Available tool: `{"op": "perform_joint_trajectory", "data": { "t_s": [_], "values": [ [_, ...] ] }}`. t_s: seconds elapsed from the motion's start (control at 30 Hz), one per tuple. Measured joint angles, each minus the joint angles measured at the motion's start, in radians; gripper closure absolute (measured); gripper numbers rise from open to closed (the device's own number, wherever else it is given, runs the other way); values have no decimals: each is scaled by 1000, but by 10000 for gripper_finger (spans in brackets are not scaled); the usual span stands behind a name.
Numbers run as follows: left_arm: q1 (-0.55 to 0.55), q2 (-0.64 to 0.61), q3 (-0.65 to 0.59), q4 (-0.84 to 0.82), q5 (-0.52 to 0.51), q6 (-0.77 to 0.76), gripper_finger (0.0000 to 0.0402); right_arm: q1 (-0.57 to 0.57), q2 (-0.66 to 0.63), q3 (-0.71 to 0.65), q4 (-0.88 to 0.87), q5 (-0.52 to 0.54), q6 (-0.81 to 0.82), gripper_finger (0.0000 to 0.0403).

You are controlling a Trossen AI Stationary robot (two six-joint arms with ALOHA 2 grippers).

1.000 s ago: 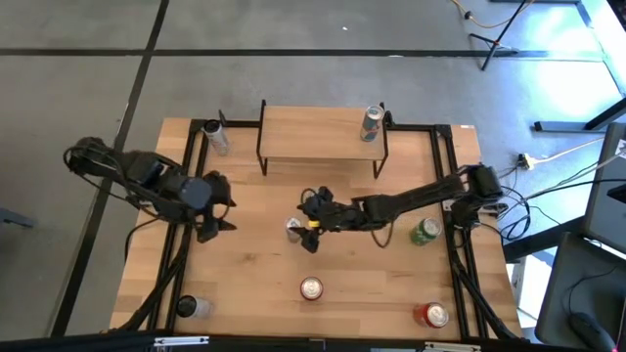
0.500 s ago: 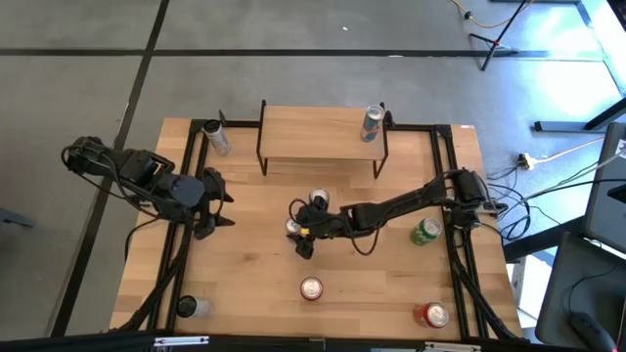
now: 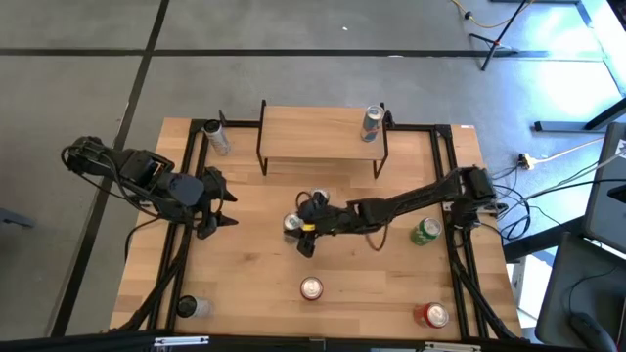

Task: Place canned beverage on shelf
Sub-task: Put the blue soda can on the shelf aligned with the other blue soda can

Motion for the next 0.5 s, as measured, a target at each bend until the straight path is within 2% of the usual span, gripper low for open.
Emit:
{"op": "perform_joint_trajectory", "data": {
  "t_s": [0.2, 0.5],
  "values": [
    [0, 4, 0, 42, -16, 7, 93, -21, -201, 20, -147, -6, -73, 211],
    [18, 60, 0, 121, -86, 6, 93, -137, -524, 21, -551, -8, -225, 211]
  ]
}}
